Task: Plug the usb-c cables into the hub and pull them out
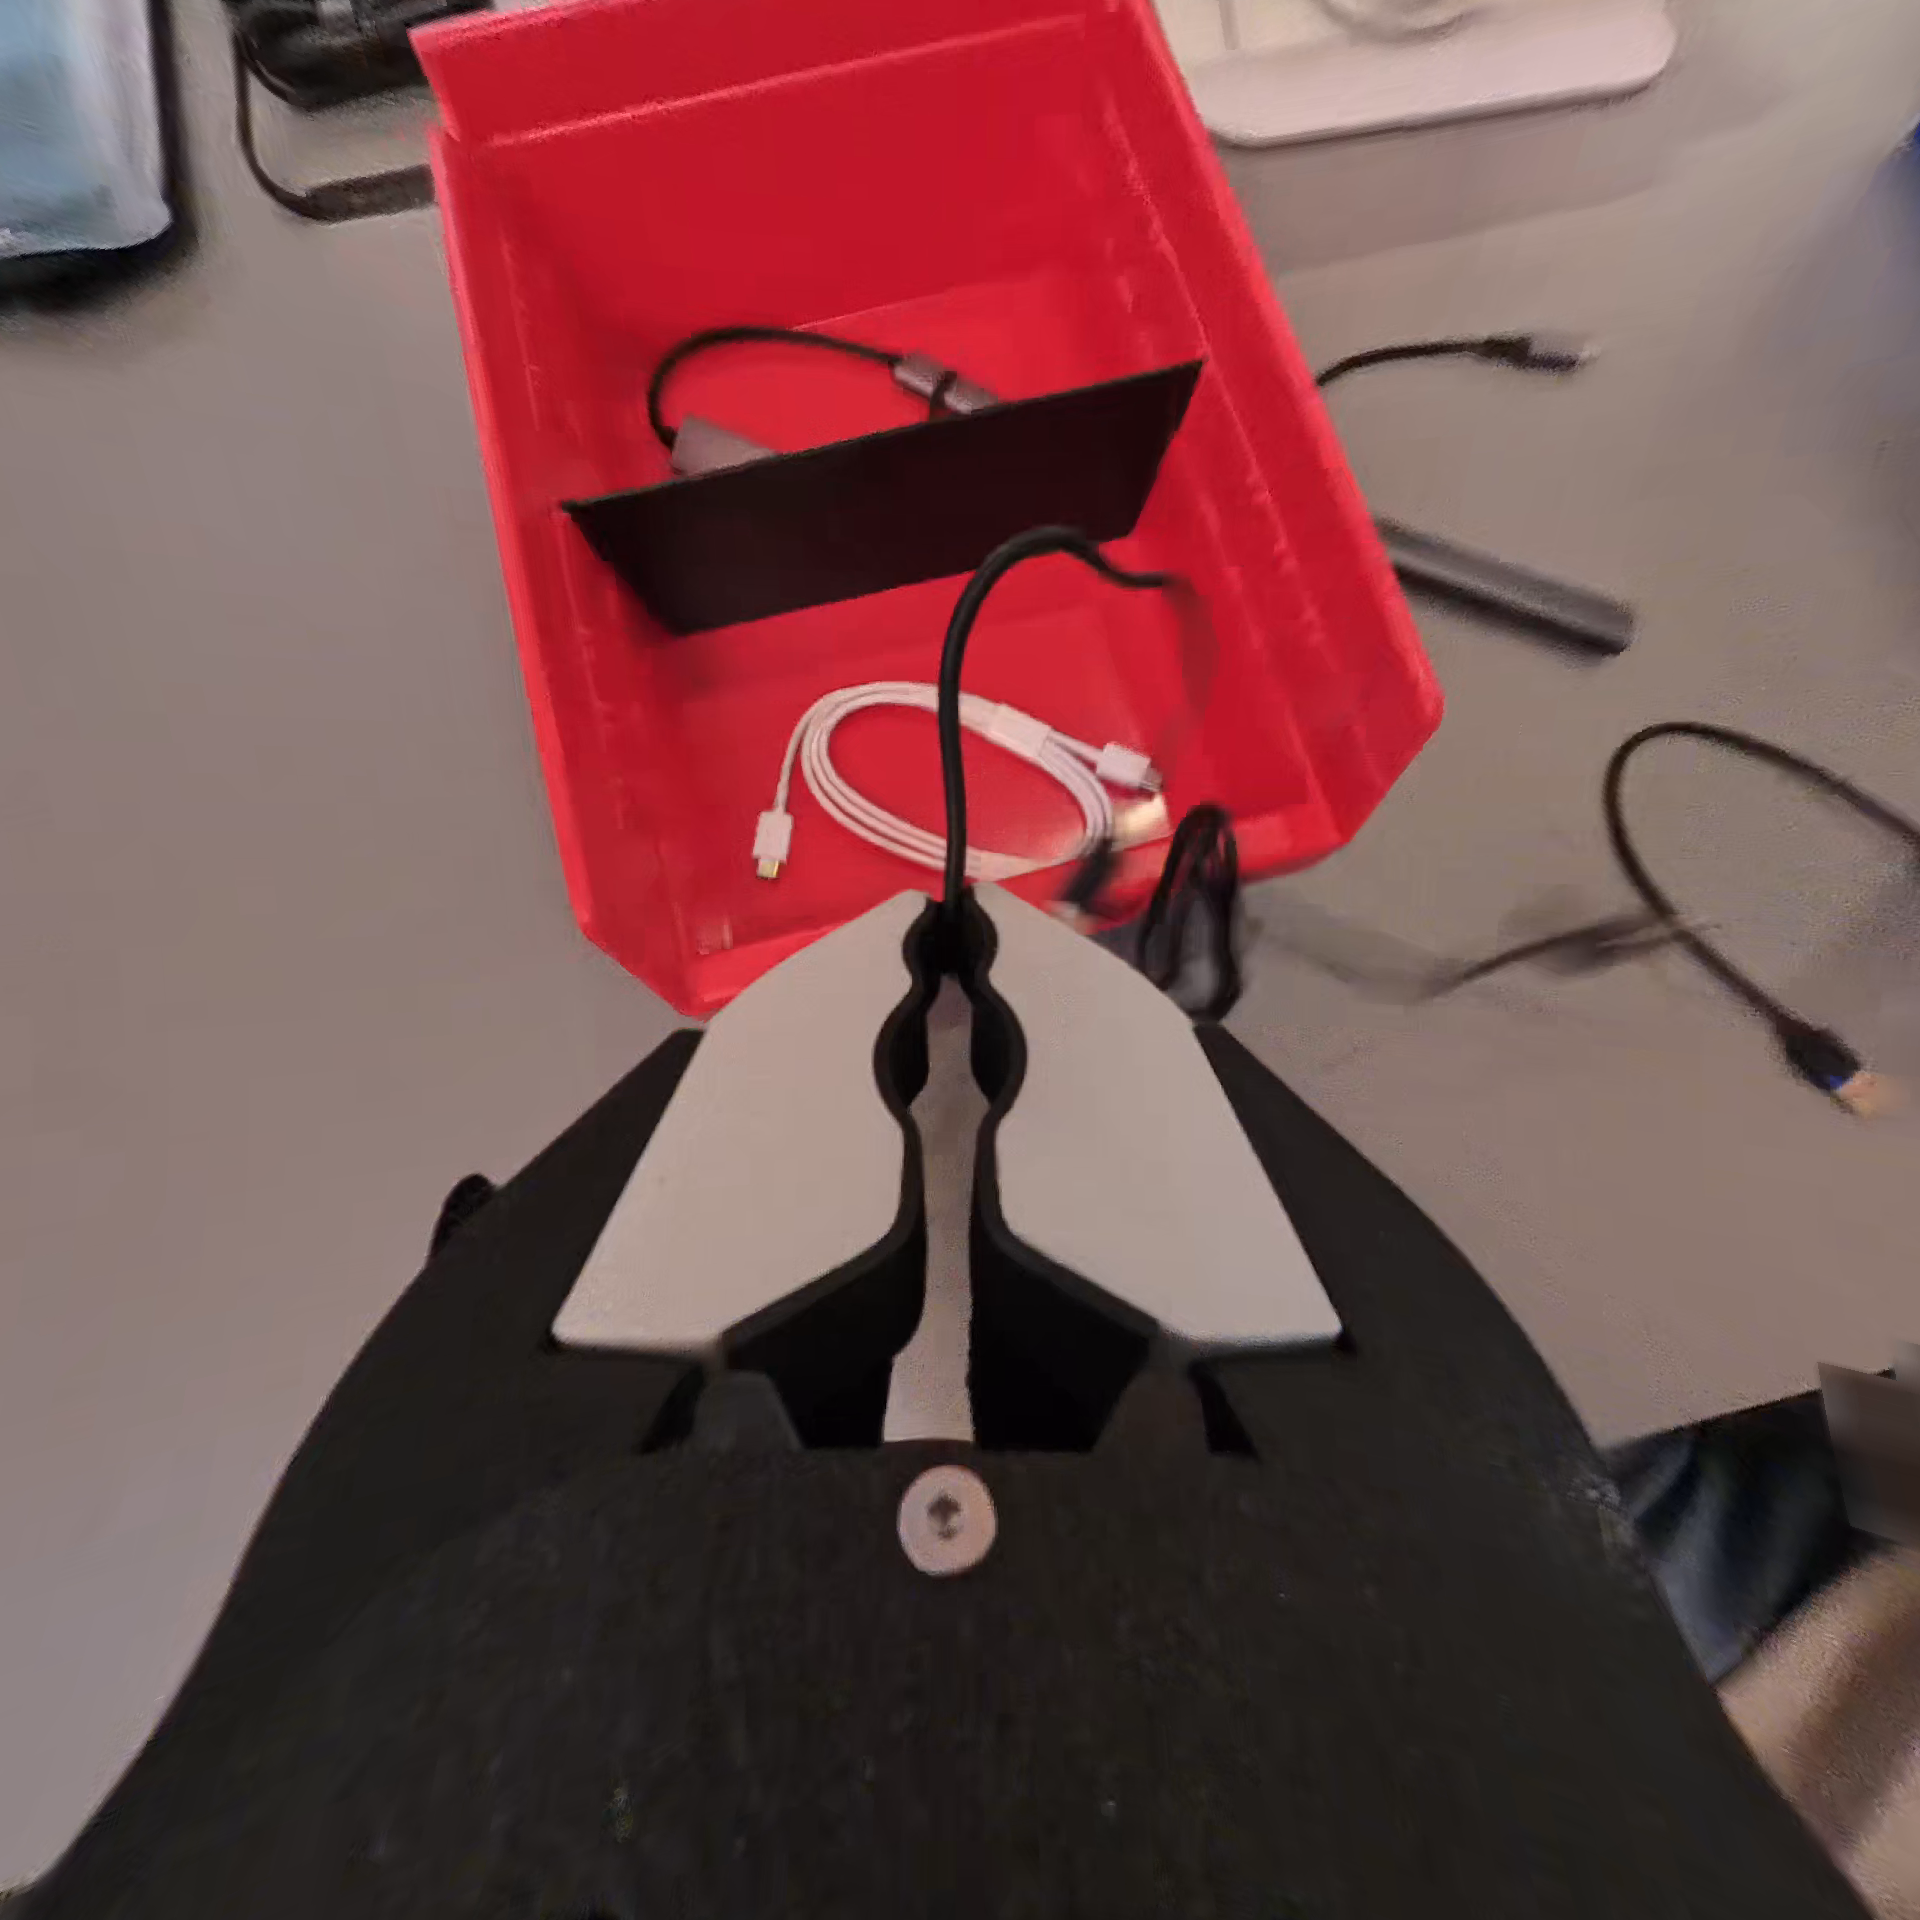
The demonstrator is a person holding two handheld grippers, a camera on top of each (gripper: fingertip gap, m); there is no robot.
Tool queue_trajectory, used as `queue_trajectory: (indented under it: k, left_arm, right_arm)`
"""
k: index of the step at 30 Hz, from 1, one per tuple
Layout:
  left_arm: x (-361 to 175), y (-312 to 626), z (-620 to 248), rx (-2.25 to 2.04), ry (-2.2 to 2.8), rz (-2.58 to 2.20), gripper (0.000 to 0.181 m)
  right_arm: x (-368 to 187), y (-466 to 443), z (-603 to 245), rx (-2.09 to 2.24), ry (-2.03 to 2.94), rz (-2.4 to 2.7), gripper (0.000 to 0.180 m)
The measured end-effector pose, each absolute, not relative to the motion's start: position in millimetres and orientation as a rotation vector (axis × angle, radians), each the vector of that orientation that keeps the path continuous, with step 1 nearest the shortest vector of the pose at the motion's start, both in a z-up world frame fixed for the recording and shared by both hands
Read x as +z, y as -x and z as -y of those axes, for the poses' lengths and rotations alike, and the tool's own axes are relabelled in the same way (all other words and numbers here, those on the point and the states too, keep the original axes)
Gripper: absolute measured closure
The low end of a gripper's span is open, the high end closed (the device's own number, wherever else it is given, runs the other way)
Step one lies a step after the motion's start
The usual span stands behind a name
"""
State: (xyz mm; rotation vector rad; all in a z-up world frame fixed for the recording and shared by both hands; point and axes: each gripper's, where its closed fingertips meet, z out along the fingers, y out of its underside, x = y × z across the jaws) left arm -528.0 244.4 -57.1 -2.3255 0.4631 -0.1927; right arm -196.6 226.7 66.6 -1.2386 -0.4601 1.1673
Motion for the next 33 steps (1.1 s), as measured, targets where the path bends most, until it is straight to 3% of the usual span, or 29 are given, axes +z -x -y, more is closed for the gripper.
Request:
queue_trajectory:
  k: [3,11,20,23,26,30,33]
  left_arm:
    - [-44,532,-248,-0.36,2.228,-0.382,0.18]
    - [-55,513,-246,-0.348,2.238,-0.512,0.179]
    - [-42,423,-192,-0.768,2.127,-0.928,0.179]
    - [-33,365,-161,-0.992,1.984,-1.122,0.179]
    - [-63,339,-167,-0.88,2.065,-1.185,0.179]
    - [-127,338,-174,-0.62,2.226,-1.31,0.179]
    - [-143,331,-177,-0.579,2.257,-1.319,0.179]
  right_arm:
    - [64,185,-237,1.108,1.332,0.472,0.179]
    - [-48,229,-235,0.724,1.823,0.94,0.179]
    - [-53,225,-235,0.842,1.848,0.906,0.179]
    - [-42,240,-209,1.106,1.815,0.964,0.179]
    - [-48,242,-206,1.207,1.837,0.936,0.179]
    - [-125,220,-225,0.861,2.212,0.962,0.179]
    - [-165,203,-219,0.617,2.388,1.076,0.178]
